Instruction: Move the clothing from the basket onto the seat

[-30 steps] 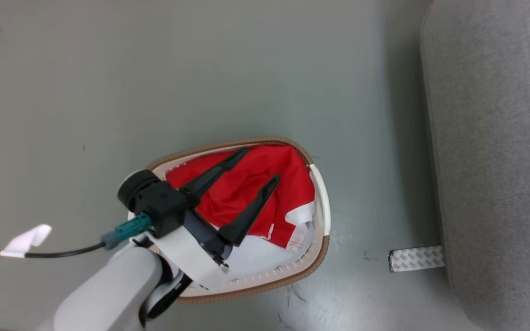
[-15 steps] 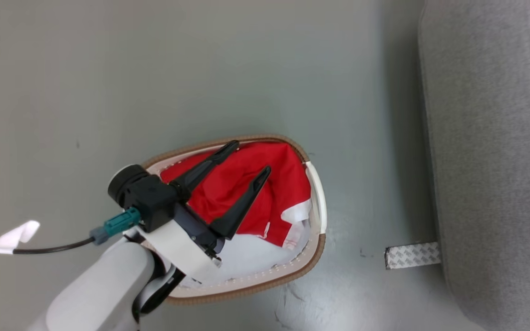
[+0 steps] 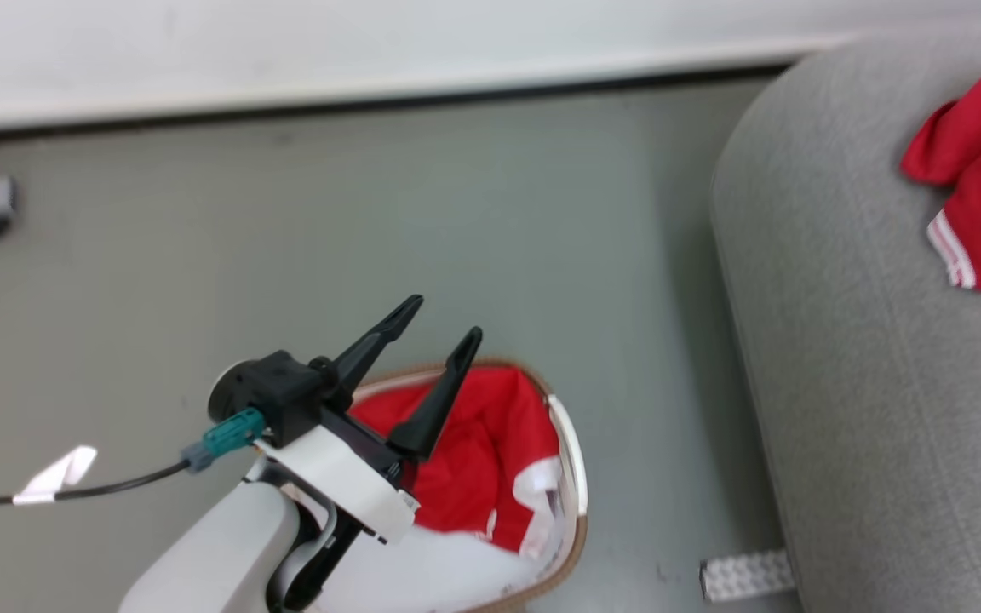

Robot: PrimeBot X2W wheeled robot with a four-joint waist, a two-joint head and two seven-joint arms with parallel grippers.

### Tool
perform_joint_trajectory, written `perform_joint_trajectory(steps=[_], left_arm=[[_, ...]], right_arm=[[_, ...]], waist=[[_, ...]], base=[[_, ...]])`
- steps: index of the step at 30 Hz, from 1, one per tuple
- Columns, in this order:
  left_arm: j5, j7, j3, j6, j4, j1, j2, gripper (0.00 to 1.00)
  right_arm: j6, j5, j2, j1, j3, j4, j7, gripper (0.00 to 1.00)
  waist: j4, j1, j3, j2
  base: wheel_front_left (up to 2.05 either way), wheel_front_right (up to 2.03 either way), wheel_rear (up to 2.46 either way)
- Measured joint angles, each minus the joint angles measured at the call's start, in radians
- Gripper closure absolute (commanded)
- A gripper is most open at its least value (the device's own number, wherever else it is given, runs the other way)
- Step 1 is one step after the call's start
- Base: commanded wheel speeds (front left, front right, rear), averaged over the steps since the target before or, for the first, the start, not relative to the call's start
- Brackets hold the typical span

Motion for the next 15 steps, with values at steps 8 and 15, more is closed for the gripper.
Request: perform_joint_trajectory(steps=[8,15], left_arm=[[0.000,0.000,0.105,0.037,0.044,0.055,-0.045,0.00],[0.014,0.000,0.207,0.071,0.073,0.119,-0.054,0.00]], right_arm=[[0.000,0.146,-0.025,0.099,0.140,-0.199,0.009,0.00],[0.000,0.251,-0.001,0.202,0.216,-0.354,-0.013,0.00]], waist=[[0.028,-0.0001,-0.179,0.0000],[0.083,-0.0003,-0.287,0.0000]], base=[[0.00,0.00,0.00],[0.00,0.00,0.00]])
